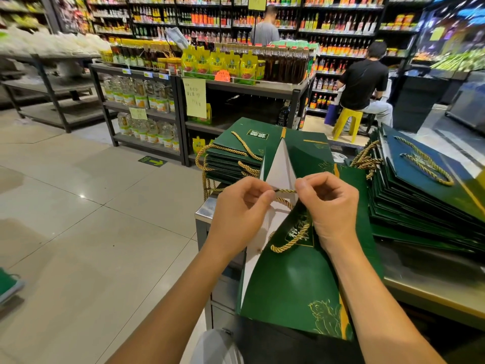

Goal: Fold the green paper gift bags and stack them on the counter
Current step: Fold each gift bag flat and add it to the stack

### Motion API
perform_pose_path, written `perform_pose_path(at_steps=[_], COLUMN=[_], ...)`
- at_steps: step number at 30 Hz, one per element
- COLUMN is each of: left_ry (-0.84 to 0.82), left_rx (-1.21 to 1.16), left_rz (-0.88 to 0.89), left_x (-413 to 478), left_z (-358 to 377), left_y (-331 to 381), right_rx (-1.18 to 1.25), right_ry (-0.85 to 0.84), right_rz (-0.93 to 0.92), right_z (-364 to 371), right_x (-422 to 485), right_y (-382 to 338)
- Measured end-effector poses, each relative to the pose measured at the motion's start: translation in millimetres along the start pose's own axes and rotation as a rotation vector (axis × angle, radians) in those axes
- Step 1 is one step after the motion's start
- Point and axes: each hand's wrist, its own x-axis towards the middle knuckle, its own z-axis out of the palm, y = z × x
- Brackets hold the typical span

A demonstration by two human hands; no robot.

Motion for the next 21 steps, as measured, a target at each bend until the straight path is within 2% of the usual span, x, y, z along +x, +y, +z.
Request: perform_pose_path(at_steps=[3,8,13,17,19,21], left_ry=[0.012,-0.092,0.011,0.020,0.012,0.027], left_rx=[-0.044,-0.240,-0.496,-0.608,-0.549,-0.502], left_rz=[-0.065,-0.253,-0.377,-0.474,-0.497,-0.501], left_x=[-1.9,-6.0,-2.4,0.6,1.1,0.8], left_z=[-7.8,-7.2,-8.1,-10.2,-10.2,-9.0], left_y=[-6.7,-5.3,-3.6,-4.1,-9.7,-13.1], right_rx=[-0.028,-0.198,-0.460,-0.603,-0.663,-0.714], right_ry=[-0.019,-0.039,-0.070,-0.285,-0.399,-0.439], right_rz=[-0.021,-0.096,-0.205,-0.206,-0.196,-0.174], right_z=[1.5,15.1,29.5,15.5,5.1,-8.4], right_x=[-0.5,0.2,1.6,0.1,-1.5,-4.1], right_y=[-1.7,-2.1,-0.6,2.4,0.3,-4.2])
